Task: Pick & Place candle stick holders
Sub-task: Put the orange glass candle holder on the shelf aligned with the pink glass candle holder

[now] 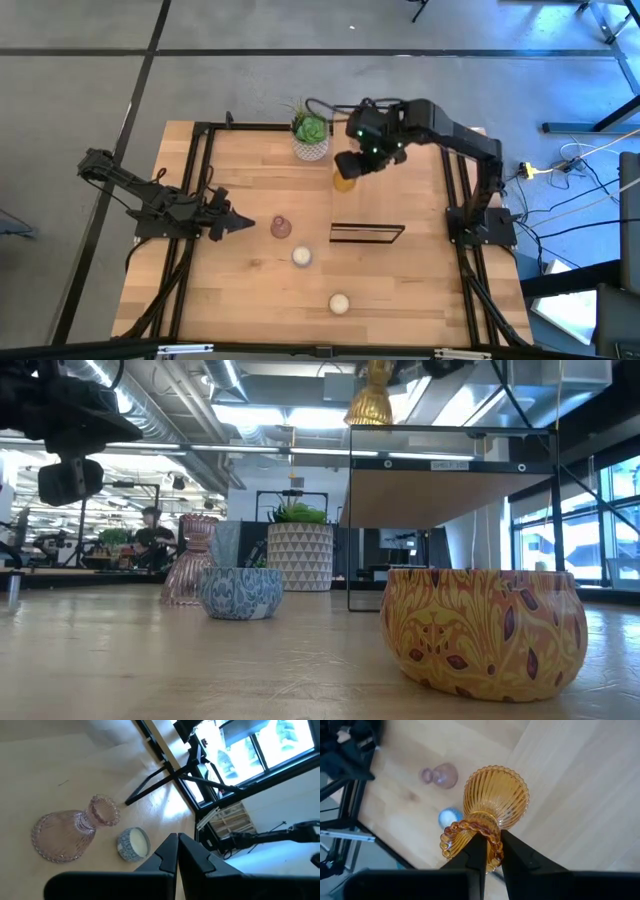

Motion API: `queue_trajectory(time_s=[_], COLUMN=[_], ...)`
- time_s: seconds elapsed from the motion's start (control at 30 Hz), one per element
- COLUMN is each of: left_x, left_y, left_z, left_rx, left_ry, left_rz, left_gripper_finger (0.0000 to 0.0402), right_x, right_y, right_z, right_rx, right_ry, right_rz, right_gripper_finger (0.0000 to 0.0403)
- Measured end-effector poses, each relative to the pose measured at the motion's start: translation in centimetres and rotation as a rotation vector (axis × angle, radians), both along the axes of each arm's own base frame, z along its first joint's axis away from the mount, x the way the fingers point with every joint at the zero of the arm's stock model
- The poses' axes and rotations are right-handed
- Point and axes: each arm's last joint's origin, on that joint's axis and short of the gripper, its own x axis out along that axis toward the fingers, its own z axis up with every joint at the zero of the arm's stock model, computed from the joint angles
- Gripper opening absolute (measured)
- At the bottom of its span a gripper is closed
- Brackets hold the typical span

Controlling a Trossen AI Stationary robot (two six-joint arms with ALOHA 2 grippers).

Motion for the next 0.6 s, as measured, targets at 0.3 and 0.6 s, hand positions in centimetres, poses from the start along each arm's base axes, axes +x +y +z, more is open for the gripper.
queue_trajectory(time_s=[0.3, 0.6], left_x=[0.0, 0.0], left_y=[-0.1, -0.2], left_z=[0.0, 0.0], left_rx=[-0.021, -0.043], left_ry=[0.005, 0.01], left_rz=[-0.04, -0.075], left_gripper_finger=[0.0006, 0.0006], right_x=[-0.6, -0.3], right_y=[-4.2, -5.1], right_z=[-0.2, -2.0], right_rx=[-0.066, -0.041], right_ry=[0.009, 0.069], right_rz=[0.003, 0.038], right_gripper_finger=[0.0046, 0.0046])
